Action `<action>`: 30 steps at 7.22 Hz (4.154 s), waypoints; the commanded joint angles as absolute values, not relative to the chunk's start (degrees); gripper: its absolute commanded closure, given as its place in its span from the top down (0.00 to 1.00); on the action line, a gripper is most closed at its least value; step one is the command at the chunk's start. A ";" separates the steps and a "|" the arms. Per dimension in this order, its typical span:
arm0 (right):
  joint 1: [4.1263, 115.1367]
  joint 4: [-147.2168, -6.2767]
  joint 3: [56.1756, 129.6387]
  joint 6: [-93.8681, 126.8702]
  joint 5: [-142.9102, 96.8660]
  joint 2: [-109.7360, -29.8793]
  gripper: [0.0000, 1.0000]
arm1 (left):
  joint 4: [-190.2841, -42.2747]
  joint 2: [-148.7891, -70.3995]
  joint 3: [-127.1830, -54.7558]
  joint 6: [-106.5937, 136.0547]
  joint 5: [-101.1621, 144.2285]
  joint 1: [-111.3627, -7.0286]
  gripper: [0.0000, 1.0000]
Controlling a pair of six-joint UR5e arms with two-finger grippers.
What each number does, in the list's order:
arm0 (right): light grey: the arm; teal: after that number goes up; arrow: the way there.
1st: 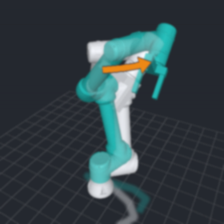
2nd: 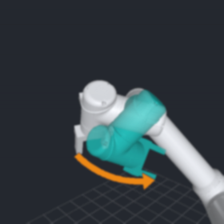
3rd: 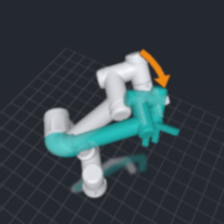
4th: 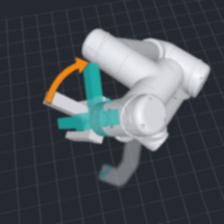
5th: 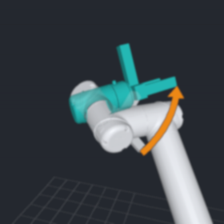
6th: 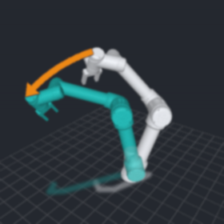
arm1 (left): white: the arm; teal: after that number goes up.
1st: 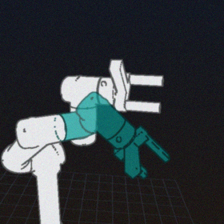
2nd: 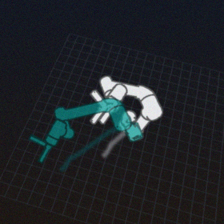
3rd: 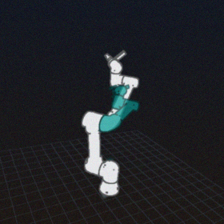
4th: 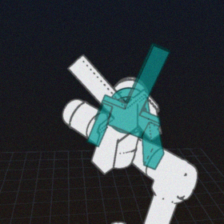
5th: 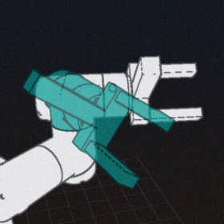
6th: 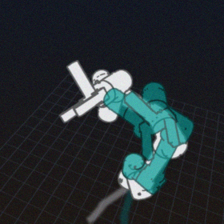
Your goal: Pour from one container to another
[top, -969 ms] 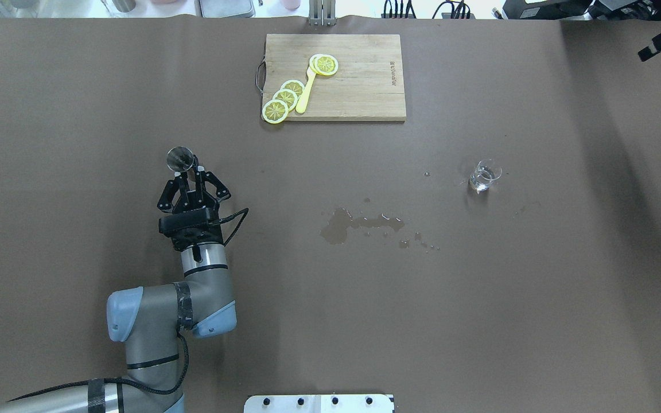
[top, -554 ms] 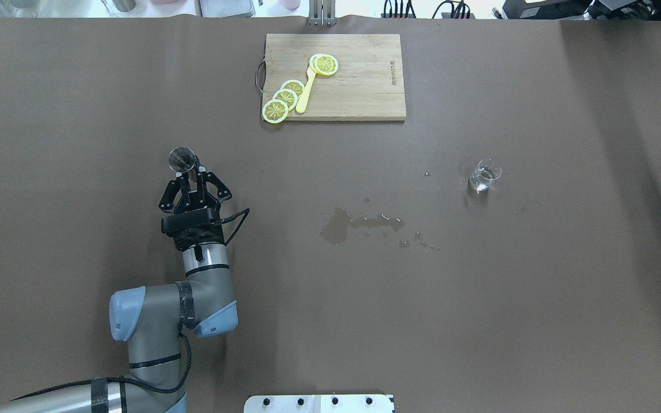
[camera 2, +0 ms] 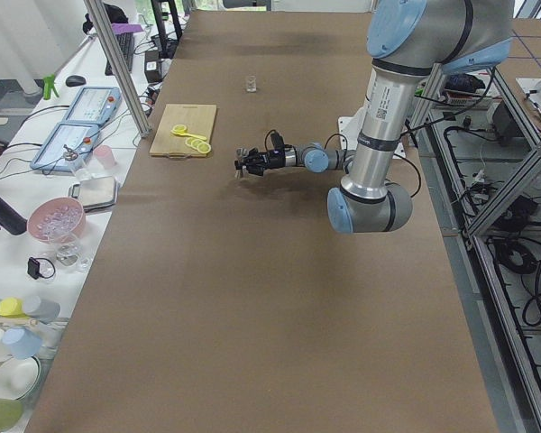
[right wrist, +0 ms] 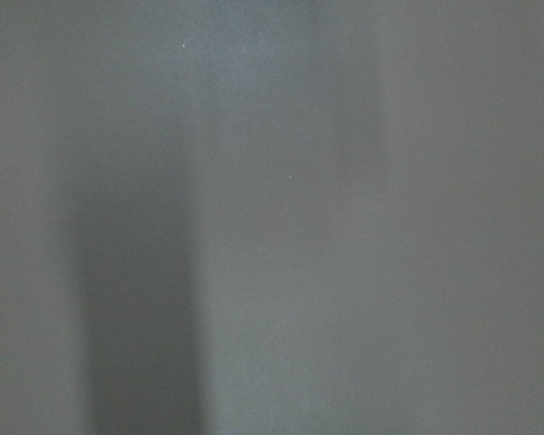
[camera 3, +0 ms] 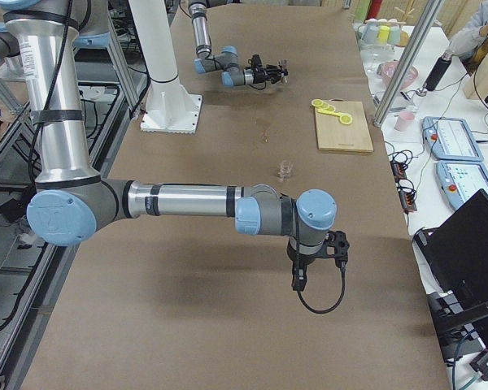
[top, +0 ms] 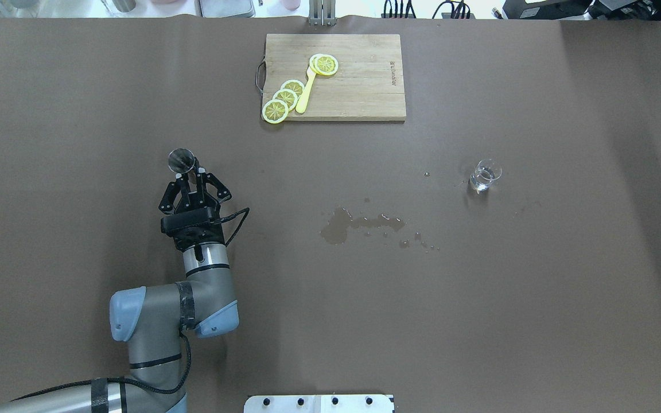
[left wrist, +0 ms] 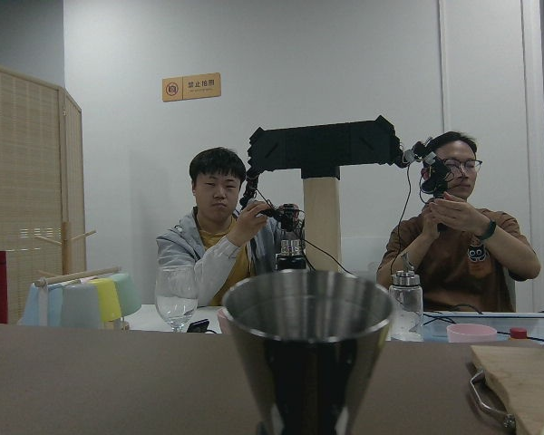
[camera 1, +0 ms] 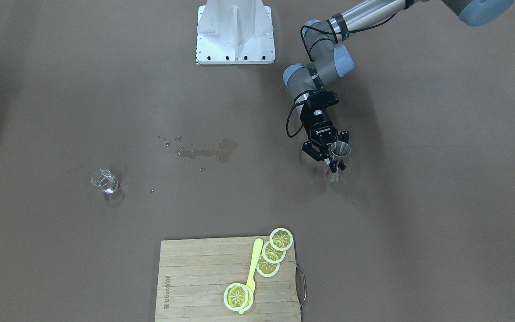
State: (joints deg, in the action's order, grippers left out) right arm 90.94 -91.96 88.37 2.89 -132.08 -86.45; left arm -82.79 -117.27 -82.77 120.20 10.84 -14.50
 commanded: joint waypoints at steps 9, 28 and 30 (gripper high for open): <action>93.16 -92.72 99.31 1.76 -131.66 -99.05 1.00 | -82.79 -117.77 -82.97 117.33 15.73 -13.89 0.00; 93.16 -92.72 100.55 -3.52 -132.01 -99.40 1.00 | -82.88 -103.20 -108.95 108.94 13.62 -10.02 0.99; 93.16 -92.72 100.28 -3.34 -131.92 -99.40 1.00 | -84.97 -102.83 -112.22 102.44 15.89 -10.81 0.99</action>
State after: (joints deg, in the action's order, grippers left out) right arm 93.16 -92.72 100.44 -3.41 -131.95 -99.38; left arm -83.45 -103.25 -109.78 106.98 14.15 -10.34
